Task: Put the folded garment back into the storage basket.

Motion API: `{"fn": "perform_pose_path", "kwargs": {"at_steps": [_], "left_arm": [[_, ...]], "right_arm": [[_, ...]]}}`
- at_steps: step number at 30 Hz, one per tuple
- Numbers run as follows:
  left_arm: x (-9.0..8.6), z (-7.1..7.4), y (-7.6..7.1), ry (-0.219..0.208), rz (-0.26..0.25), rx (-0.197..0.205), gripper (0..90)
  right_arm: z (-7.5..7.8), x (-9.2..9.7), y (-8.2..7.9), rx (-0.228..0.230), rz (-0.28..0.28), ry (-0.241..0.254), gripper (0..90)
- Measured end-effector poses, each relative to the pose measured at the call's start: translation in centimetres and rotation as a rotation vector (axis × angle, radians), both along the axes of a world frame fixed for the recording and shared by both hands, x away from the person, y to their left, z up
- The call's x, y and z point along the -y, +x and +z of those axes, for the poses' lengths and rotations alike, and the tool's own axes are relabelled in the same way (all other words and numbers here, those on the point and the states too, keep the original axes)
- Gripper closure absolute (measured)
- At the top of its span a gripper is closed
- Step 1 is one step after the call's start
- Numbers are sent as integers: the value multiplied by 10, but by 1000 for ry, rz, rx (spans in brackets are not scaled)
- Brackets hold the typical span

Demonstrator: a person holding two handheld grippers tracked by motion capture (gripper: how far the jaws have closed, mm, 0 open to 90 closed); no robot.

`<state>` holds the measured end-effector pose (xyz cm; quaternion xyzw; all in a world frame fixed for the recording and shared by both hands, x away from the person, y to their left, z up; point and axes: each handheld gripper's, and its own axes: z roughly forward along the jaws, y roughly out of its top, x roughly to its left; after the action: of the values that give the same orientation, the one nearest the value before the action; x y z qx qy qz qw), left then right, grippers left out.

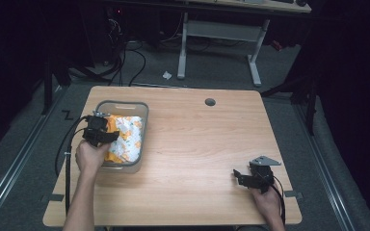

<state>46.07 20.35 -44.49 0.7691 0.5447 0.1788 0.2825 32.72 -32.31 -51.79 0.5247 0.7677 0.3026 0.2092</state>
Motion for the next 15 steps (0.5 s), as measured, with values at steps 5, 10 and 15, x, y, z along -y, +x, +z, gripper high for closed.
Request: {"fn": "perform_pose_path", "kwargs": {"at_steps": [5,10,15], "left_arm": [[0,14,-8,-14,11,73,425],[9,26,-20,-54,-23,133,401],[21,33,-32,-90,-65,164,393]], "right_arm": [[0,0,0,0,0,0,234],[0,0,0,0,0,0,233],[0,0,0,0,0,0,234]]}}
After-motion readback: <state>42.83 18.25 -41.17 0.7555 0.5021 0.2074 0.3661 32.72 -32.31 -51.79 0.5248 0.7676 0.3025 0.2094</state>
